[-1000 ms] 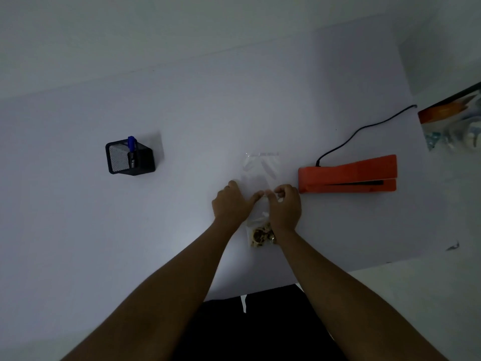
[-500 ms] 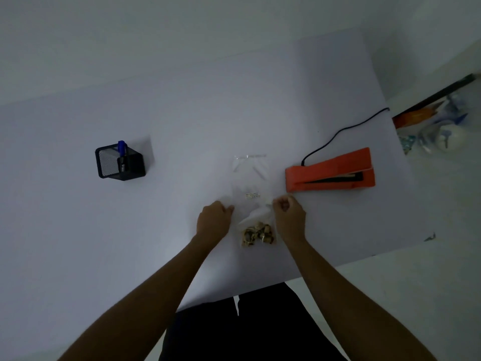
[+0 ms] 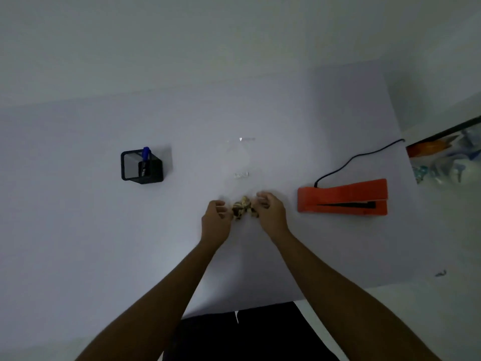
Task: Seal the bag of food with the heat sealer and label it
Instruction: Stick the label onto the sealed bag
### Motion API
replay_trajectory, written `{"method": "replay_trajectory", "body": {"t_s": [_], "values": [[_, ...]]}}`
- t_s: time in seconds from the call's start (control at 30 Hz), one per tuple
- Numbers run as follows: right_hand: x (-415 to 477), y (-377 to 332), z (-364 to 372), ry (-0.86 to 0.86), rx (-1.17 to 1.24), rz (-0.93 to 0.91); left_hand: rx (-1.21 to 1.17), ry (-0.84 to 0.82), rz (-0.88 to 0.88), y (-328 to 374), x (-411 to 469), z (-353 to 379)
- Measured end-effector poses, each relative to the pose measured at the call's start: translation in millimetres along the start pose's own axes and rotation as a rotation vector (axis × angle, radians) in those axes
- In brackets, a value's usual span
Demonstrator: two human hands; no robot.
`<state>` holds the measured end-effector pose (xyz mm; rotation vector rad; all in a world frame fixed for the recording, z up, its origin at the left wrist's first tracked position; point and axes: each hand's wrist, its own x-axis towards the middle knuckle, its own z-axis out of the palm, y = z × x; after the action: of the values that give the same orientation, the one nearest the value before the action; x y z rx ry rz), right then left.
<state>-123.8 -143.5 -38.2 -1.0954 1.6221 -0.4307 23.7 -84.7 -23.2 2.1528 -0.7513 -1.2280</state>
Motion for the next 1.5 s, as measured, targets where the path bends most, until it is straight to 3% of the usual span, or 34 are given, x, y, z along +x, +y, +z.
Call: {"method": "replay_trajectory", "body": {"t_s": [0.2,0.37,0.47,0.67,0.87,0.93,1.03,1.1,1.2,1.3,1.5], "values": [[58,-37,18,-0.029,-0.095,0.007,-0.124,-0.076,0.006,35,47,-21],[61,-52,11,-0.011,-0.141,-0.025,-0.124,-0.184,-0.03,44,55,-20],[54,-53,2,-0.007,-0.12,-0.006,-0.099,-0.162,-0.036,46,45,-21],[5,-30,-31,0.048,-0.036,-0.029,0.026,-0.154,0.13,57,0,-29],[-70,14,-90,0.108,0.073,-0.029,0.061,-0.32,0.216,78,-40,11],[-79,34,-118,0.188,0.052,0.001,0.065,-0.385,0.182,88,-51,34],[-72,56,-164,0.491,0.149,0.13,0.119,-0.449,0.139,103,-57,71],[-59,70,-196,0.601,0.196,0.21,0.12,-0.46,0.103,110,-58,96],[-34,92,-232,0.508,0.149,0.244,0.03,-0.467,-0.021,116,-66,129],[-9,100,-248,0.385,0.084,0.142,-0.028,-0.435,-0.089,115,-73,156],[32,89,-256,0.357,0.032,0.003,-0.191,-0.204,-0.116,126,-70,194]]}}
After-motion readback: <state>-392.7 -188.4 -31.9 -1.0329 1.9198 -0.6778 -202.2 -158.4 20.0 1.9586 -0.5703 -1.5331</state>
